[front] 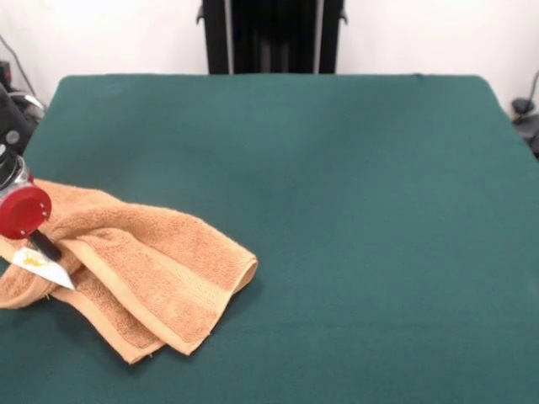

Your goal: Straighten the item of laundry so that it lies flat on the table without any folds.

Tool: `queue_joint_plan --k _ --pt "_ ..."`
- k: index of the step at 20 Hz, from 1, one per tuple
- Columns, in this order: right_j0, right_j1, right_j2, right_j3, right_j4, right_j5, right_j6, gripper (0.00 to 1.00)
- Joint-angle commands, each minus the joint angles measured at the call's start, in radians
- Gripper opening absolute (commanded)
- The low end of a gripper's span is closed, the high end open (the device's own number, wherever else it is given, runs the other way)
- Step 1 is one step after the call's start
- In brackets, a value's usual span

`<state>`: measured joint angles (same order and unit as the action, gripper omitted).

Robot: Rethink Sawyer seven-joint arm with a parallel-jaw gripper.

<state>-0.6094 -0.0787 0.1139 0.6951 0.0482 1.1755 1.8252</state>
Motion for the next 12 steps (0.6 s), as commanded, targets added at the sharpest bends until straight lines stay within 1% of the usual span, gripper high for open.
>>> queue_joint_plan --k 1,4,5,6,9,10,12 --pt "0.051 0.034 0.000 0.054 0.032 0.012 0.267 0.00" --pt "0.055 0.029 -0.001 0.075 0.036 -0.015 0.275 0.00" --pt "0.054 0.037 -0.002 0.057 0.035 -0.010 0.275 0.00" --pt "0.055 0.031 -0.003 0.064 0.036 -0.015 0.274 0.00" --pt "0.072 -0.004 -0.010 0.095 0.024 -0.060 0.260 0.00" --pt "0.084 -0.023 -0.018 0.106 0.008 -0.100 0.243 0.00" --pt "0.112 -0.059 -0.022 0.138 0.001 -0.152 0.250 0.00"
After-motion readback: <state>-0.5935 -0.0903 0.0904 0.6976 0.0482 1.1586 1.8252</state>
